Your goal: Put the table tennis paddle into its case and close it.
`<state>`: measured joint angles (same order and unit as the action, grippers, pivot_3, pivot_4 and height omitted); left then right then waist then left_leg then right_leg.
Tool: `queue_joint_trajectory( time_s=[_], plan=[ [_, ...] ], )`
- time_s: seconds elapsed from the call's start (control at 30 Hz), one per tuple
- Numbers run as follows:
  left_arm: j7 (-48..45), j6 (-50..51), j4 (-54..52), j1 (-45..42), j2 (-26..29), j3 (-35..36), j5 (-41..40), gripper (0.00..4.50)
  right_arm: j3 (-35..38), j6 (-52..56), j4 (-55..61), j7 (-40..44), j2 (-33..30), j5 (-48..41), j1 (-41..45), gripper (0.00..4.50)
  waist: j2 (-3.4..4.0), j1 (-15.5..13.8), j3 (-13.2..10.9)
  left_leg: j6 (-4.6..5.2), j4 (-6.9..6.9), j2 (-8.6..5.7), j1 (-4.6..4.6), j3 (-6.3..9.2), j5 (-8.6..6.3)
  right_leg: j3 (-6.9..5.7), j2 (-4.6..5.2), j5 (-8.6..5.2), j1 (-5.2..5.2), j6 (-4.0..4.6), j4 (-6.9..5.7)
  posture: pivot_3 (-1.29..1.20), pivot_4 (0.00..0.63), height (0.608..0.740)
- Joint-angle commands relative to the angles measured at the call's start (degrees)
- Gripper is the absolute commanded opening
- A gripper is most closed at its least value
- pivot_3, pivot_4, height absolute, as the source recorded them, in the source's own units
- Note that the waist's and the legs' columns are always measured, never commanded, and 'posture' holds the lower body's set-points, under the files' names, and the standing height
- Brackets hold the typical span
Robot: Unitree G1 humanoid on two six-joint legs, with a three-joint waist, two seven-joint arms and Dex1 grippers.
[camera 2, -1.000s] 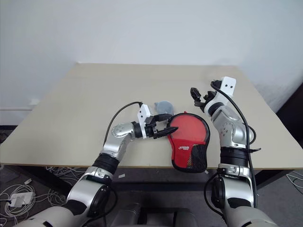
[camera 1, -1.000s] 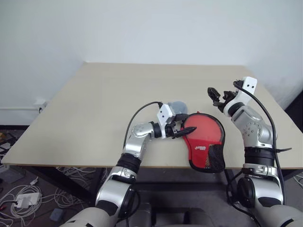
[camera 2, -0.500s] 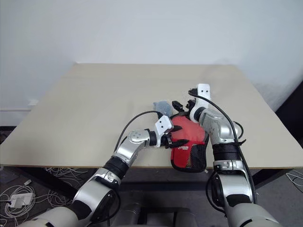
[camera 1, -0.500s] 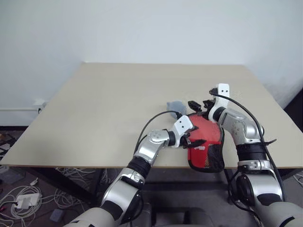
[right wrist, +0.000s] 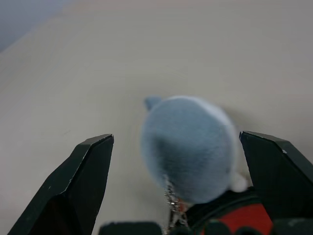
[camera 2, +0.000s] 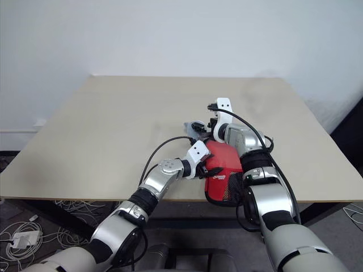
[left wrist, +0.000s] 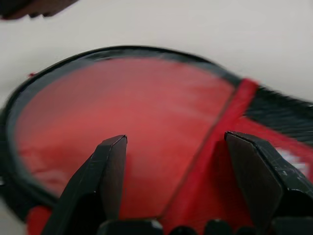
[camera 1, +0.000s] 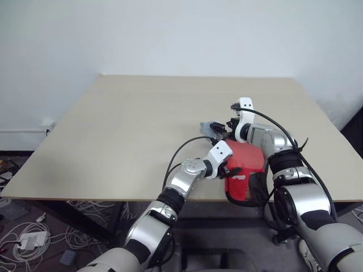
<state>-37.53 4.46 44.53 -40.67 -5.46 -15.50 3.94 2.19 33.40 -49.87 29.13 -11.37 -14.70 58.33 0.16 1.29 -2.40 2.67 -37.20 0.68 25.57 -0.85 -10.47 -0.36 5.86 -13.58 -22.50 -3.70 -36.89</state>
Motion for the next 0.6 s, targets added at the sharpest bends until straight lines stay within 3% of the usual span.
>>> queue_joint_trajectory(
  time_s=[0.03, 0.23, 0.6],
  plan=[
    [0.95, 0.08, -0.54, -1.29, -0.48, -0.99, 1.19, 3.36, 0.18, -3.32, -3.98, 0.81, 0.34, 1.54, 3.86, 4.50, 0.00, 0.01, 0.00, -0.01, 0.00, -0.01, 0.00, 0.00, -0.01, 0.00, 0.00, 0.00, 0.00, 0.00, 0.00, 0.00, 0.000, 0.716],
    [1.97, 1.25, -0.90, -0.99, -1.33, -1.60, 1.31, 3.36, 0.57, -9.11, -13.63, -0.81, 1.29, 4.42, 7.43, 4.50, 0.00, -0.01, 0.00, -0.03, 0.00, -0.02, 0.00, 0.00, -0.01, 0.00, 0.01, 0.00, -0.01, 0.00, 0.00, 0.00, 0.000, 0.716],
    [3.31, 4.28, -3.52, 0.39, -1.25, -1.54, 1.03, 3.36, 2.19, -12.83, -20.55, -4.19, 2.57, 6.79, 8.98, 4.50, 0.00, 0.03, 0.00, -0.04, 0.00, -0.03, 0.00, 0.01, -0.01, 0.00, 0.01, 0.00, 0.02, 0.00, -0.01, 0.00, 0.000, 0.716]
  ],
)
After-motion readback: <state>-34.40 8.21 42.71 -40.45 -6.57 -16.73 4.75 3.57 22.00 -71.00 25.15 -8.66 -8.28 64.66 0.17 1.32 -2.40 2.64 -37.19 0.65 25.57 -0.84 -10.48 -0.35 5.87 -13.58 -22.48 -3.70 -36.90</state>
